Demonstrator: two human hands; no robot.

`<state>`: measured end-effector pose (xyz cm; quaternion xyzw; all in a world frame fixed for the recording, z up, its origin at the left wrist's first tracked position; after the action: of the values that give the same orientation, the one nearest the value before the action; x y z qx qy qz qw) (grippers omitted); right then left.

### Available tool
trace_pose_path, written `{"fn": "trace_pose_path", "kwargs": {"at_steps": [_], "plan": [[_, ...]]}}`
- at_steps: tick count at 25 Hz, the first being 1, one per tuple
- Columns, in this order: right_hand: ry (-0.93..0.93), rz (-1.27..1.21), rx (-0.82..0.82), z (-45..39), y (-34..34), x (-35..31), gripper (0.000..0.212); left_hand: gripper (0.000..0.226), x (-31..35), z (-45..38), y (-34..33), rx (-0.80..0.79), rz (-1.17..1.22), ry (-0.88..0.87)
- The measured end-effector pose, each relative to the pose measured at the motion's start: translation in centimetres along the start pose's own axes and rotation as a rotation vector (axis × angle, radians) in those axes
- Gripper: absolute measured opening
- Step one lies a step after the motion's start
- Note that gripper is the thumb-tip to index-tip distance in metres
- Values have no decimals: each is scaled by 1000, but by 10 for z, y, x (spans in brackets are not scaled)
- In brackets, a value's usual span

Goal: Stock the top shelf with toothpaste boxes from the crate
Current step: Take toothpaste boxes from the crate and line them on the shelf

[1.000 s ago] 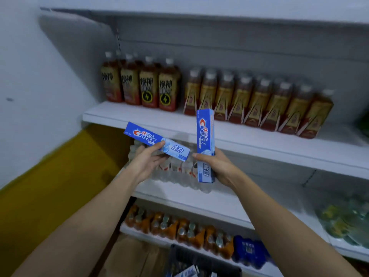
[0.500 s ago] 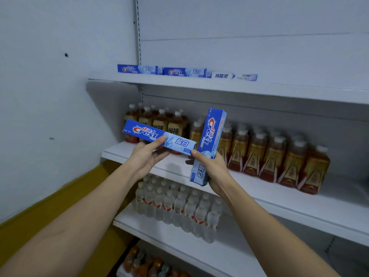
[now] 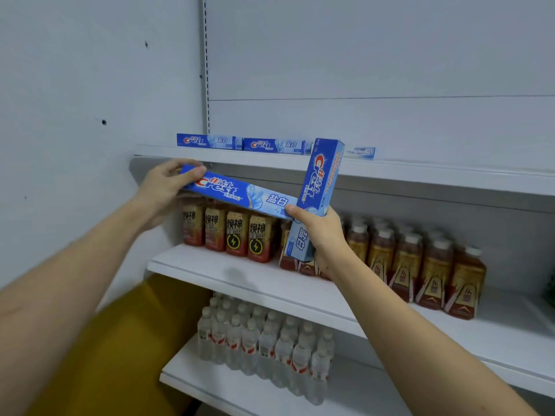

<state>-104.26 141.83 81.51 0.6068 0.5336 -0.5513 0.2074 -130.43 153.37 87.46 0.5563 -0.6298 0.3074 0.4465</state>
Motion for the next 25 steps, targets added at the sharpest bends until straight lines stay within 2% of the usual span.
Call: {"fn": "trace_pose_path", "kwargs": {"at_steps": [2, 3, 6, 9, 14, 16, 19, 22, 25], "plan": [[37, 22, -7, -4, -17, -10, 30, 50, 22, -16, 11, -225, -386, -51], [55, 31, -4, -7, -26, -12, 31, 56, 32, -24, 15, -333, -588, -77], [95, 45, 7, -10, -49, -13, 33, 47, 48, -37, 17, -584, -1052, -137], [106, 62, 17, -10, -72, -4, 33, 52, 38, -39, 3, -773, -1170, -177], [41, 185, -14, -11, -88, 11, 33, 53, 13, -41, -16, -974, -1140, -221], [-11, 237, -27, -17, -86, 9, 39, 59, 14, -49, -12, -990, -1092, -211], [-92, 250, -11, -36, -79, -6, 55, 62, 23, -71, -4, -902, -1104, -233], [-149, 322, -17, -62, -71, -32, 56, 64, 37, -96, 5, -699, -1194, -234], [-99, 398, -65, -87, -70, -66, 48, 67, 55, -116, 13, -506, -1236, -239]]}}
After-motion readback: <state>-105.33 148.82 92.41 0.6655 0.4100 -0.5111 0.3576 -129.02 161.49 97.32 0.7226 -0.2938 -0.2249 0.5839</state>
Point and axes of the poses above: each hand's wrist, its own z-axis away from the middle knuckle, its own y-axis out of the back of the hand, x = y × z, the point moved 6 cm from there along -z, towards the middle knuckle, and after that the axes turned 10 degrees about -z, right-handed, at the moved point
